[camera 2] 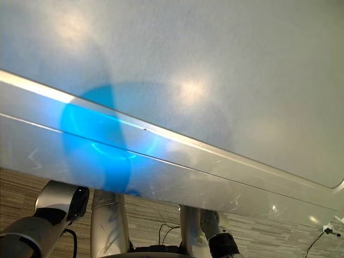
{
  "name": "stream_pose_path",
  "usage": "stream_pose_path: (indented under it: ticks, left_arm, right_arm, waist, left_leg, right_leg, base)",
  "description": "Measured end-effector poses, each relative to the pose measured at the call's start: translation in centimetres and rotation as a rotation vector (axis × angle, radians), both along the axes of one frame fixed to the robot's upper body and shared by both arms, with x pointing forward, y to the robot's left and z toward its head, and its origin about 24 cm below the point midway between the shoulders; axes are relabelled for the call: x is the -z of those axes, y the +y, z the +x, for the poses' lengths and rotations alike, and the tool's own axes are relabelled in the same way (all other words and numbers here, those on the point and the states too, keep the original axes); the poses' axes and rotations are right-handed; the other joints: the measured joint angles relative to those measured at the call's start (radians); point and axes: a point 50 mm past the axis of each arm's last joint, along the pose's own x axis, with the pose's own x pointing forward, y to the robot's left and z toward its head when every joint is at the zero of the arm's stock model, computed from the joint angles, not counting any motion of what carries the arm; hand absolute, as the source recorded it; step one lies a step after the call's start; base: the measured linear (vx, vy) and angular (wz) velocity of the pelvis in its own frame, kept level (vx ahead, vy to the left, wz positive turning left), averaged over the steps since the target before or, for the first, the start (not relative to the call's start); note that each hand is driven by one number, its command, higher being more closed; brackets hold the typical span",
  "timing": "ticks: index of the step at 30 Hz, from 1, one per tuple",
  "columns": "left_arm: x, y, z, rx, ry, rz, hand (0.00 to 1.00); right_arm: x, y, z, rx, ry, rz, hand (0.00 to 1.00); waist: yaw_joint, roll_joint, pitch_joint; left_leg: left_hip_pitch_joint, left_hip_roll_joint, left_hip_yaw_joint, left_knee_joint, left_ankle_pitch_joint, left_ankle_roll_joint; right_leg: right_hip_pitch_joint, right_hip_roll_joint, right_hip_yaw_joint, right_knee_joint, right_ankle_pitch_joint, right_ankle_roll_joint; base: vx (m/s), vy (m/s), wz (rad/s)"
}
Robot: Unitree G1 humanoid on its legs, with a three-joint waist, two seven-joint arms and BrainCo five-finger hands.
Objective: Pick up the laundry basket with both hands and put the clothes into the washing machine.
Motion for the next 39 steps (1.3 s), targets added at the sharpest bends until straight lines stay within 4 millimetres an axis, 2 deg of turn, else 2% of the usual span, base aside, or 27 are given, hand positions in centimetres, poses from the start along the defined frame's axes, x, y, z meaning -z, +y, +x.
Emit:
stream_pose_path:
  ticks: [3, 7, 11, 12, 16, 21, 22, 28, 31, 34, 35, 36, 37, 39]
  left_arm:
    - [0.3, -1.6, 0.2, 0.067, 0.028, 0.043, 0.00]
    - [1.4, -3.8, 0.1, 0.141, 0.082, 0.046, 0.00]
    - [-0.1, -4.5, 0.8, 0.148, 0.068, 0.039, 0.00]
    - [-0.3, -4.5, 0.9, 0.147, 0.067, 0.042, 1.00]
    - [-1.5, -4.1, 1.5, 0.125, 0.059, 0.007, 1.00]
    - [-2.3, -1.9, 1.7, 0.019, 0.056, -0.044, 1.00]
    - [-2.6, -1.4, 1.7, -0.007, 0.045, -0.081, 1.00]
    - [-3.9, -1.1, 1.9, -0.058, 0.018, -0.251, 1.00]
    - [-4.8, -1.3, 2.0, -0.066, 0.002, -0.311, 1.00]
    - [-6.1, -1.3, 2.0, -0.032, -0.036, -0.310, 1.00]
    - [-6.8, -1.5, 2.1, -0.012, -0.051, -0.326, 1.00]
    - [-7.1, -1.6, 2.1, -0.006, -0.056, -0.333, 1.00]
    - [-7.3, -1.6, 2.1, 0.005, -0.060, -0.363, 1.00]
    - [-7.5, -1.1, 1.5, 0.024, -0.092, -0.407, 1.00]
  right_arm:
    - [-0.4, 0.2, 0.2, -0.003, -0.017, 0.006, 0.00]
    - [-0.5, 0.3, 0.3, -0.004, -0.019, 0.010, 0.00]
    - [-1.2, 0.3, 0.3, 0.000, -0.051, 0.024, 0.00]
    - [-1.3, 0.3, 0.4, 0.000, -0.056, 0.026, 0.00]
    - [-1.9, 0.1, 0.1, 0.014, -0.084, 0.060, 0.00]
    - [-1.8, -0.2, -0.3, 0.036, -0.085, 0.076, 0.00]
    - [-1.8, -0.4, -0.5, 0.048, -0.087, 0.080, 0.00]
    - [-1.3, -1.1, -1.1, 0.083, -0.075, 0.088, 0.00]
    - [-1.3, -1.9, -1.2, 0.106, -0.077, 0.076, 0.00]
    - [-2.2, -3.7, -1.2, 0.129, -0.119, 0.033, 0.00]
    - [-2.2, -4.3, -1.3, 0.133, -0.128, 0.019, 0.00]
    - [-2.4, -4.6, -1.4, 0.134, -0.137, 0.011, 0.00]
    - [-2.6, -5.3, -1.9, 0.133, -0.150, -0.016, 0.00]
    - [-2.4, -5.2, -2.1, 0.103, -0.137, -0.024, 0.00]
  waist:
    - [-0.009, 0.000, 0.000]
    - [-0.042, 0.000, 0.000]
    - [-0.054, 0.000, 0.000]
    - [-0.056, 0.000, 0.000]
    - [-0.061, -0.001, 0.000]
    - [-0.067, -0.015, -0.012]
    - [-0.076, -0.015, -0.027]
    - [-0.090, -0.013, -0.034]
    - [-0.101, -0.006, -0.029]
    - [-0.105, 0.015, 0.015]
    - [-0.107, 0.017, 0.021]
    - [-0.103, 0.016, 0.031]
    - [-0.091, 0.034, 0.050]
    - [-0.105, 0.034, 0.051]
  left_leg:
    - [-0.031, 0.000, 0.013, 0.012, -0.002, 0.010]
    - [-0.054, 0.004, 0.030, 0.036, -0.012, 0.021]
    - [-0.108, 0.023, 0.053, 0.057, -0.026, 0.025]
    - [-0.117, 0.026, 0.055, 0.061, -0.027, 0.027]
    - [-0.165, 0.052, 0.081, 0.107, -0.041, 0.048]
    - [-0.189, 0.089, 0.123, 0.165, -0.083, 0.055]
    - [-0.205, 0.095, 0.131, 0.172, -0.088, 0.061]
    - [-0.210, 0.109, 0.186, 0.172, -0.088, 0.061]
    - [-0.209, 0.108, 0.225, 0.164, -0.088, 0.061]
    - [-0.186, 0.108, 0.267, 0.157, -0.087, 0.062]
    - [-0.182, 0.109, 0.306, 0.197, -0.090, 0.074]
    - [-0.179, 0.121, 0.299, 0.277, -0.093, 0.083]
    - [-0.146, 0.111, 0.284, 0.278, -0.179, 0.100]
    - [-0.153, 0.099, 0.288, 0.267, -0.169, 0.086]
  right_leg:
    - [-0.035, -0.003, 0.016, 0.005, 0.006, 0.009]
    - [-0.066, -0.008, 0.036, 0.019, 0.009, 0.013]
    - [-0.128, 0.003, 0.060, 0.017, 0.029, 0.019]
    - [-0.136, 0.005, 0.062, 0.017, 0.032, 0.023]
    - [-0.190, 0.019, 0.093, 0.030, 0.045, 0.032]
    - [-0.235, 0.036, 0.137, 0.058, 0.052, 0.044]
    - [-0.254, 0.036, 0.143, 0.057, 0.049, 0.046]
    - [-0.281, 0.024, 0.160, 0.057, 0.050, 0.046]
    - [-0.302, 0.006, 0.170, 0.069, 0.050, 0.047]
    - [-0.304, -0.006, 0.191, 0.088, 0.049, 0.048]
    - [-0.311, -0.020, 0.199, 0.067, 0.050, 0.047]
    - [-0.314, -0.022, 0.199, 0.085, 0.053, 0.048]
    - [-0.330, -0.021, 0.206, 0.139, 0.055, 0.060]
    - [-0.346, -0.037, 0.213, 0.136, 0.064, 0.064]
  base:
    - [0.04, 0.048, -0.14]
    - [0.03, 0.042, -0.15]
    - [0.02, 0.023, -0.29]
    - [0.01, 0.014, -0.28]
    - [0.02, 0.015, -0.32]
    - [0.00, 0.001, -0.33]
    - [-0.01, -0.004, -0.18]
    - [0.00, 0.000, -0.09]
    - [0.00, 0.004, 0.08]
    - [-0.02, 0.007, 0.12]
    - [0.00, 0.000, 0.00]
    - [0.03, 0.037, -0.20]
    - [0.02, 0.019, -0.25]
    - [0.01, 0.006, -0.08]
